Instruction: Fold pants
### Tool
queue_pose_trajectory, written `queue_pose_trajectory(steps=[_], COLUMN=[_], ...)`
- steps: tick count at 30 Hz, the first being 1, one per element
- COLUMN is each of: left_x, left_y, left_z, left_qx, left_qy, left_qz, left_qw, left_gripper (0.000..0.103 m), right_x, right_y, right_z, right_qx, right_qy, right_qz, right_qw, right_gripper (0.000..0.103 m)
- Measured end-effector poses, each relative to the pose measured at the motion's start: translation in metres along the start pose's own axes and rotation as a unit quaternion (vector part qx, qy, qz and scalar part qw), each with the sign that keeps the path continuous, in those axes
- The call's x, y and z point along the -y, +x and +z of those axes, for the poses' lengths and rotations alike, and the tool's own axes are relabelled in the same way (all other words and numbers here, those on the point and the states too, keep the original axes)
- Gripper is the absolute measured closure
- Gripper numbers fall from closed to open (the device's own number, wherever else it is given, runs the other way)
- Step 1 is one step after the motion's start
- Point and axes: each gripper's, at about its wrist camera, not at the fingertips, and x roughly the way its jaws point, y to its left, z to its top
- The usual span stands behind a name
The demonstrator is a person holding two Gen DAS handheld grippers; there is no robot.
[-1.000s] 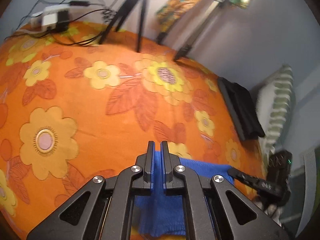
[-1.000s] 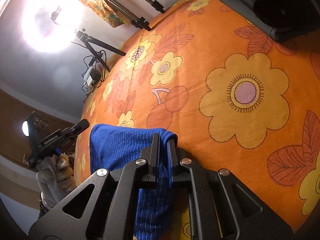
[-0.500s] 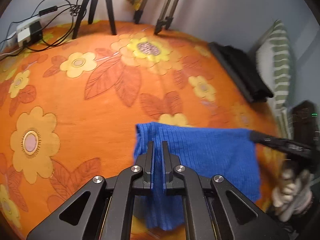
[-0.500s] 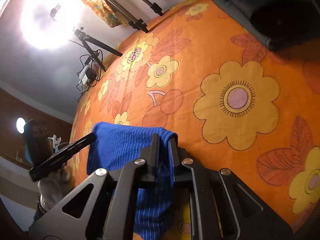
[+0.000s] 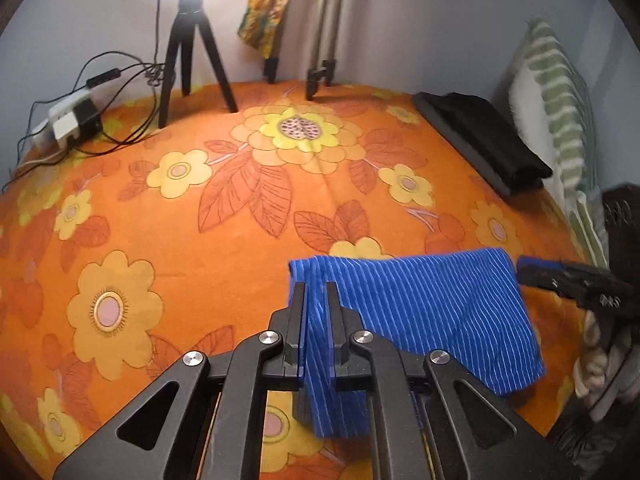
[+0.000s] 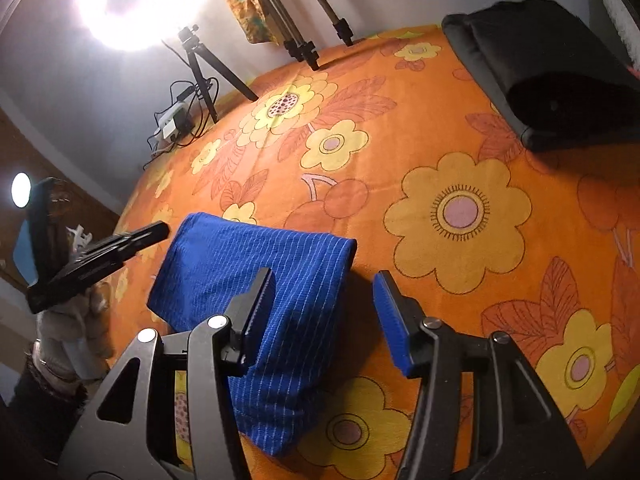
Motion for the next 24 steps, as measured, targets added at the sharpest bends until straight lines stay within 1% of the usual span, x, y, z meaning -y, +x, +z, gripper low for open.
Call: queue_pose_trajectory(steps=[2,3,4,5,8,12,17,20,22,23,24], left_x=[-0.003,-0.004,-0.005,-0.006,-0.010,-0.009,-0.006,-0.004,-0.003,-0.002,-0.001], left_y=[0.006,0.009,0.011,0.013,0.016,0.024,0.032,0.033,0.034,0.034,0.035], left_z=[-0.005,-0.006,-0.007,-0.008,-0.007,-0.006,-0.009,-0.010,-0.010,-0.010,-0.010], left_qx=[-0.016,-0.021,-0.024,-0.026,-0.027,-0.031,-0.036,-0.027,-0.021,-0.018,-0.017], left_qy=[-0.010,-0.012,-0.015,-0.018,-0.026,-0.024,-0.018,-0.010,-0.013,-0.015,-0.014], left_qz=[-0.007,-0.004,0.002,0.007,0.008,0.012,0.009,0.016,0.017,0.016,0.016], left_qw=[0.9998,0.9997,0.9996,0.9995,0.9993,0.9991,0.9992,0.9995,0.9996,0.9996,0.9996], left_gripper=[0.085,0.069,0.057,0.054,0.053,0.053,0.053,0.053,0.053,0.054,0.054], right_x=[0.003,0.005,0.006,0.008,0.008,0.002,-0.006,-0.008,-0.010,-0.010,-0.011], right_y=[0.007,0.010,0.013,0.016,0.018,0.021,0.025,0.026,0.026,0.027,0.028], right_z=[-0.001,-0.001,-0.002,-0.002,-0.003,-0.003,-0.005,-0.008,-0.008,-0.009,-0.009], right_qx=[-0.009,-0.012,-0.014,-0.017,-0.013,-0.010,-0.011,-0.004,-0.002,-0.003,-0.002], right_qy=[0.009,0.011,0.011,0.011,0.010,-0.005,-0.024,-0.033,-0.034,-0.033,-0.035], right_qz=[-0.002,-0.007,-0.011,-0.016,-0.017,-0.019,-0.006,-0.002,0.003,0.011,0.011], right_qw=[1.000,1.000,1.000,1.000,1.000,1.000,1.000,0.999,0.999,0.999,0.999], right_gripper=[0.049,0.049,0.049,0.049,0.047,0.047,0.047,0.045,0.045,0.049,0.049])
